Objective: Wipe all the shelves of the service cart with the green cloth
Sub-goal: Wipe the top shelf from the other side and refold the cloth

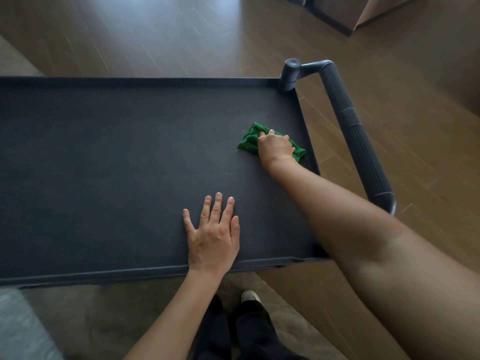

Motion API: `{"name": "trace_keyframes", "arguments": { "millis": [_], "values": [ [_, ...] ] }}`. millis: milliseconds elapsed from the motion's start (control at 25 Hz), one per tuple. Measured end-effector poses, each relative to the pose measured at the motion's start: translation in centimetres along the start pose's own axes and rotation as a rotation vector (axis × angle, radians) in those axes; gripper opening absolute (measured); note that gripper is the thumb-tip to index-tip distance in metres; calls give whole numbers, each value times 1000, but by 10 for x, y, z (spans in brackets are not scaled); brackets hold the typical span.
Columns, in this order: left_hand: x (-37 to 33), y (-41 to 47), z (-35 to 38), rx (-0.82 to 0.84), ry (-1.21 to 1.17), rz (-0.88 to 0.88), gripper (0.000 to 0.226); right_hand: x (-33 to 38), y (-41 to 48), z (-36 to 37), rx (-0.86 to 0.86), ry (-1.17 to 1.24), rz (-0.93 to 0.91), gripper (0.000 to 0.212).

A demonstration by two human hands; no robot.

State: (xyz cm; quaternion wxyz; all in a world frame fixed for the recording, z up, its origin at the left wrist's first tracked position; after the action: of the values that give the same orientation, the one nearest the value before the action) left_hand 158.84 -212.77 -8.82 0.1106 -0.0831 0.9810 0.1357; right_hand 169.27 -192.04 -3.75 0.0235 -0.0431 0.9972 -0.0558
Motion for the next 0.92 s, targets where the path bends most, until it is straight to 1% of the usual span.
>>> {"name": "trace_keyframes", "arguments": {
  "millis": [120, 240, 400, 560, 640, 720, 840, 920],
  "values": [
    [0, 1, 1, 4, 13, -6, 52, -6, 11, -3, -42, -27, -57, 42],
    [1, 0, 2, -8, 24, 3, 52, -5, -11, 0, -19, -22, -62, 47],
    [-1, 1, 0, -1, 34, -11, 53, -6, -84, 7, 33, -22, -45, 53],
    [2, 1, 0, 71, 26, 2, 49, -5, -174, 22, 76, -41, -26, 55],
    [7, 3, -3, 107, -97, -36, 49, -2, -192, 22, 93, -54, 6, 56],
    [14, 9, -10, 111, -334, -151, 48, 3, -190, 16, 102, -64, 26, 56],
    [36, 13, -26, 56, -637, -334, 44, 22, -183, 8, 111, -32, 77, 51],
    [53, 11, -34, 14, -754, -443, 45, 44, -185, 5, 107, 35, 91, 46]
  ]
}}
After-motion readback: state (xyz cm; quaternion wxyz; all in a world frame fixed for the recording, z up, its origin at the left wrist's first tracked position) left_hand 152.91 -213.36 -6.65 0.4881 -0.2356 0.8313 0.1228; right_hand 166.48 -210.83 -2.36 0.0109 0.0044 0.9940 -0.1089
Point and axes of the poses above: each hand's wrist, its own y-axis towards the middle knuckle, its own z-axis out of the palm, x = y × z, the point moved 1 cm from there along y, towards the middle knuckle, and after that the axes turned 15 degrees about -x, right-handed, at the moved point
